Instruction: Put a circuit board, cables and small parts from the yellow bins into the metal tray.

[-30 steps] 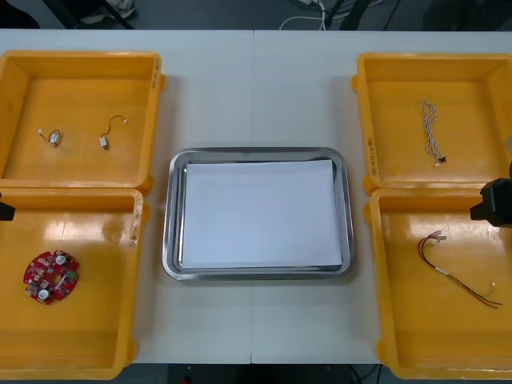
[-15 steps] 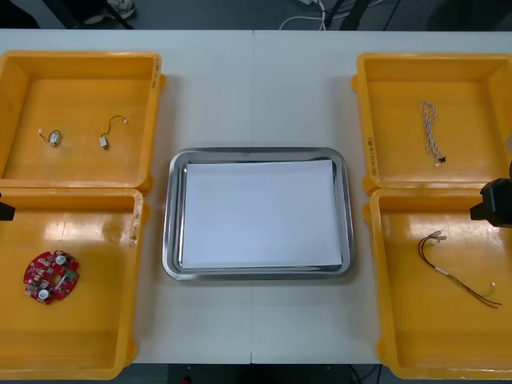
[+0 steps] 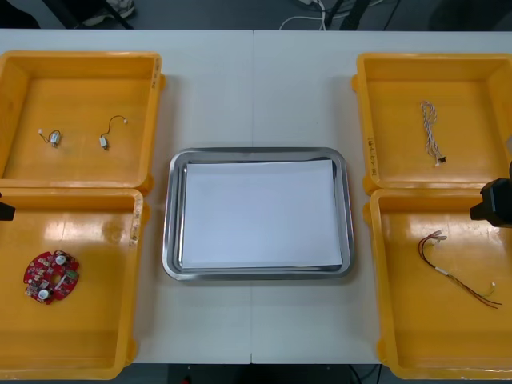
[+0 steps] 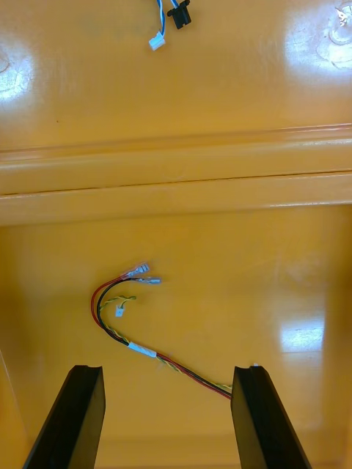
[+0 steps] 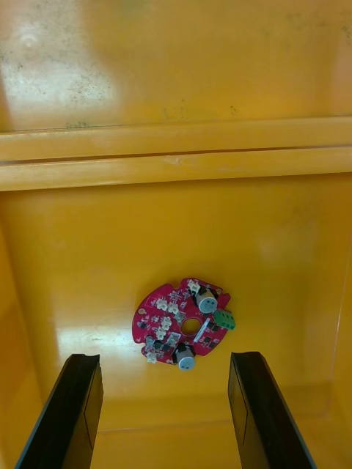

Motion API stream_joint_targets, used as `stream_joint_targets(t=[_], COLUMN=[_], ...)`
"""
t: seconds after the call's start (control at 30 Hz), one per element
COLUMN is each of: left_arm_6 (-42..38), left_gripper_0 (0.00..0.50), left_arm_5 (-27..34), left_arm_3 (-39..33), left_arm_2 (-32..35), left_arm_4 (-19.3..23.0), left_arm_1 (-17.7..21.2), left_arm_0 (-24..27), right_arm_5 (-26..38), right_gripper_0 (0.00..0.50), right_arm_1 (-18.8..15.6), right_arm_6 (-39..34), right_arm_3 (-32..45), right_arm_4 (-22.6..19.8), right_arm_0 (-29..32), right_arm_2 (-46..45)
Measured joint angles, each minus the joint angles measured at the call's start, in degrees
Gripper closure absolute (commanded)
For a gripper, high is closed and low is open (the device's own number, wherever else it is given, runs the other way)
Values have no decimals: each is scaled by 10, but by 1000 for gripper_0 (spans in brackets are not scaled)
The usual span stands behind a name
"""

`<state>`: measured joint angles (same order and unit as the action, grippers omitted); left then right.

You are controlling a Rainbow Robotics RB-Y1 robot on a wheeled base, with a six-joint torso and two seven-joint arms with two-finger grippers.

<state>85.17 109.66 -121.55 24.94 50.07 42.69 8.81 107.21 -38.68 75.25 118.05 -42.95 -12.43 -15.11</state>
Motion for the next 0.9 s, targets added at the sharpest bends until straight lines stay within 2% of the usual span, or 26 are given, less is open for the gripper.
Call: stream_joint_targets(t=[0.9], left_arm_6=[0], left_gripper_0=[0], left_arm_5=[0], left_arm_3=[0], left_arm_2=[0], left_arm_4=[0], left_arm_1=[0], left_arm_0=[0], right_arm_5=[0], right_gripper_0=[0], right_arm_1=[0], right_arm_6=[0], right_arm_3=[0], right_arm_4=[0], right_arm_0=[0], right_arm_2=[0])
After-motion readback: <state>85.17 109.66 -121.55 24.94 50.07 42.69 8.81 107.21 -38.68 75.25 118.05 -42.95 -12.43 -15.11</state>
